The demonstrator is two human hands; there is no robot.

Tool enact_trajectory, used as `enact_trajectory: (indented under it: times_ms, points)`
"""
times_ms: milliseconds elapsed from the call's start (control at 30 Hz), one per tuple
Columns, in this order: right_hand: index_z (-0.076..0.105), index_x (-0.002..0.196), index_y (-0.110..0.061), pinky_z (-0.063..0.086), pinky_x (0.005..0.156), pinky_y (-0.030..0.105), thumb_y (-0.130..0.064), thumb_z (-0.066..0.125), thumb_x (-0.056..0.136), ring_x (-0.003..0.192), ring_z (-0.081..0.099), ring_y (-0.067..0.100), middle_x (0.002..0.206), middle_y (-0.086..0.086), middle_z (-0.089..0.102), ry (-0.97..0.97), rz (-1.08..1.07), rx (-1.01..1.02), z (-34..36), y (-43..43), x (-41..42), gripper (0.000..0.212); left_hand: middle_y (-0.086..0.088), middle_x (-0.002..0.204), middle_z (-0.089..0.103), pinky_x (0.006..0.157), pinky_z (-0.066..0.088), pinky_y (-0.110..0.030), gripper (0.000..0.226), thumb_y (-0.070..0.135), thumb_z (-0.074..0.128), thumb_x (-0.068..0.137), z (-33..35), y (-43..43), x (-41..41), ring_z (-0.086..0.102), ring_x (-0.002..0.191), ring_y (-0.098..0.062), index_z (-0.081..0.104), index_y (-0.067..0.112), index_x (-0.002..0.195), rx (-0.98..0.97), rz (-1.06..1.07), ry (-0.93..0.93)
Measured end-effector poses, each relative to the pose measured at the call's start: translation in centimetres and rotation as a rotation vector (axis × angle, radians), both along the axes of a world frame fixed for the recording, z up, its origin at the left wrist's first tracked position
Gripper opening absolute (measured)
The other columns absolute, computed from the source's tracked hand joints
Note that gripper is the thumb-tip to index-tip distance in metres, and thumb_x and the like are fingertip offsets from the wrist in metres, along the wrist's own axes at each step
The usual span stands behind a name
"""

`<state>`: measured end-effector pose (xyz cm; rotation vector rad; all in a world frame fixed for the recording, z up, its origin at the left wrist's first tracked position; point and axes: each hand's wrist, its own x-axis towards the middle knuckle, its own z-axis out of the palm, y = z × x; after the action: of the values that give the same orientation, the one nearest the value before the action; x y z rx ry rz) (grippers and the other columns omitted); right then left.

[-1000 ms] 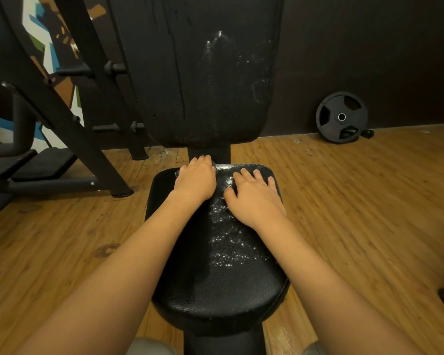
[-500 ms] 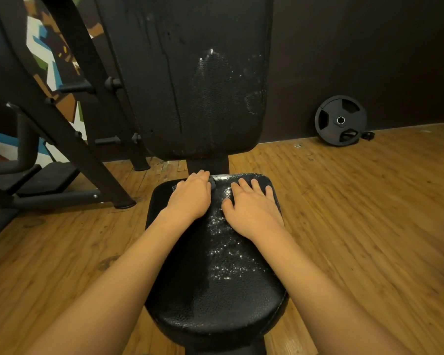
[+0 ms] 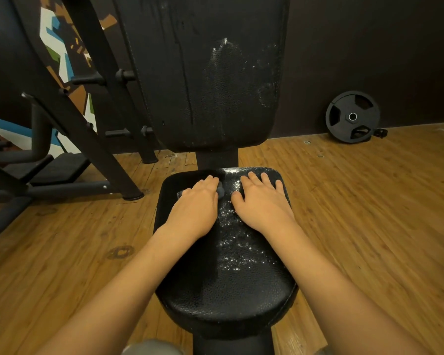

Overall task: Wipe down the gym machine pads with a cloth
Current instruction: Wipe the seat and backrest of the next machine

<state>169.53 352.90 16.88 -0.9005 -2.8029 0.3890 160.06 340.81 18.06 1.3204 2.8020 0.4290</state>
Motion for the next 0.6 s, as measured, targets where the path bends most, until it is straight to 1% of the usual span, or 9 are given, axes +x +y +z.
enact_trajectory:
  times_ms: [67, 167, 333, 433, 600]
  points:
    - [0.024, 0.162, -0.018, 0.002, 0.126, 0.053, -0.044, 0.028, 0.108, 0.158, 0.006, 0.028, 0.171, 0.004, 0.015, 0.001, -0.001, 0.004, 0.0, 0.0, 0.0, 0.061, -0.003, 0.168, 0.023, 0.123, 0.019, -0.037, 0.051, 0.023, 0.032, 0.111, 0.0, -0.6, 0.6, 0.025, 0.153, -0.023, 0.022, 0.018, 0.161, 0.010, 0.002, -0.002]
    - [0.025, 0.162, -0.017, 0.003, 0.126, 0.053, -0.044, 0.028, 0.108, 0.158, 0.006, 0.028, 0.171, 0.004, 0.015, 0.000, -0.003, 0.004, 0.0, 0.0, 0.1, 0.060, -0.005, 0.167, 0.024, 0.123, 0.020, -0.039, 0.051, 0.023, 0.032, 0.111, 0.3, 1.0, -0.3, 0.025, 0.152, -0.021, 0.023, 0.014, 0.160, 0.007, -0.016, 0.019]
    - [0.026, 0.162, -0.018, 0.004, 0.126, 0.052, -0.044, 0.029, 0.108, 0.158, 0.008, 0.028, 0.171, 0.004, 0.017, -0.003, -0.005, 0.015, 0.1, -0.1, 0.2, 0.061, -0.008, 0.166, 0.025, 0.123, 0.021, -0.042, 0.050, 0.021, 0.032, 0.111, 0.9, 3.0, -1.6, 0.025, 0.153, -0.023, 0.026, 0.010, 0.159, -0.004, -0.018, 0.010]
    - [0.025, 0.162, -0.018, 0.003, 0.126, 0.052, -0.045, 0.029, 0.108, 0.158, 0.008, 0.027, 0.171, 0.004, 0.016, -0.005, -0.005, 0.010, 0.1, 0.0, 0.2, 0.061, -0.008, 0.166, 0.026, 0.122, 0.021, -0.040, 0.049, 0.020, 0.032, 0.111, 0.8, 1.7, -0.6, 0.027, 0.151, -0.022, 0.026, 0.011, 0.159, -0.005, -0.028, 0.020]
    - [0.024, 0.162, -0.018, 0.003, 0.126, 0.052, -0.045, 0.029, 0.108, 0.158, 0.007, 0.027, 0.171, 0.003, 0.016, -0.004, -0.004, 0.008, 0.1, 0.1, 0.1, 0.061, -0.004, 0.167, 0.023, 0.123, 0.017, -0.037, 0.051, 0.023, 0.033, 0.111, -0.1, -1.1, 1.1, 0.025, 0.152, -0.024, 0.023, 0.017, 0.160, 0.008, -0.025, -0.001]
